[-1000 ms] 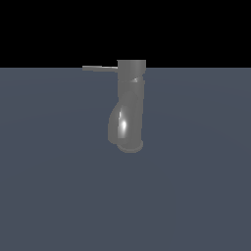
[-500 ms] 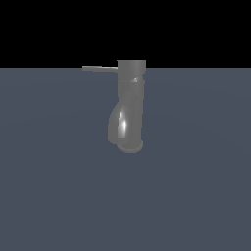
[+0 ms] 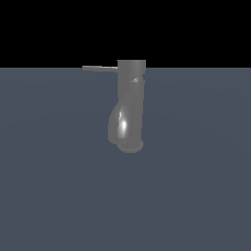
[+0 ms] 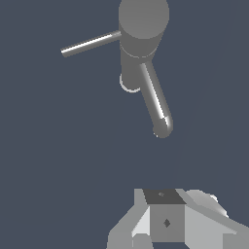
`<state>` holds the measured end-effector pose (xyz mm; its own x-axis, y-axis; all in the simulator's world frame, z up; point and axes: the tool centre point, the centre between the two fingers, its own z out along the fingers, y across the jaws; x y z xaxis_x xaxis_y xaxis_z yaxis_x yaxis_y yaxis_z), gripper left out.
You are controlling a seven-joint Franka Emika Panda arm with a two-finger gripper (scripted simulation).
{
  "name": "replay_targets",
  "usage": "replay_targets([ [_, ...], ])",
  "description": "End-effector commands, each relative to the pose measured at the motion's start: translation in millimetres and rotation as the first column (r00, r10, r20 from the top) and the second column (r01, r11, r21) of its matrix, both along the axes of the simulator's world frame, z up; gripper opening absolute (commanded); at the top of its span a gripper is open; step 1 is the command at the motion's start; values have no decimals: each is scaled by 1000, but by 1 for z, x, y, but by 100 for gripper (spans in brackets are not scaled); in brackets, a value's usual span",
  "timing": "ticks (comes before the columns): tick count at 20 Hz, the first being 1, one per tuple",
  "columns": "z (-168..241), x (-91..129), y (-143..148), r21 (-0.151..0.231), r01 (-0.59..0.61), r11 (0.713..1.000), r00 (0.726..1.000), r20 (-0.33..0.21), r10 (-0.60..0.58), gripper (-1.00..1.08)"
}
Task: Turn on the faucet by rotating a designated handle.
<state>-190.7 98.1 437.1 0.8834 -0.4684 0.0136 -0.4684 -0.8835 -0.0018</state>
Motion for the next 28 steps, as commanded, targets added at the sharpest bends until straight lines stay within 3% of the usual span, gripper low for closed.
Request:
replay_targets([
  [1,-7,10,8,2,56,998,998,0,-56,-100],
  [7,-24,35,23,5,186,983,983,-2,-186,-100],
  [14,-43,66,37,9,331,943,943,-4,-331,-100],
  [21,-62,98,45,11,467,884,884,-7,-467,-100],
  [28,-80,131,48,12,592,806,806,-9,-592,-100],
])
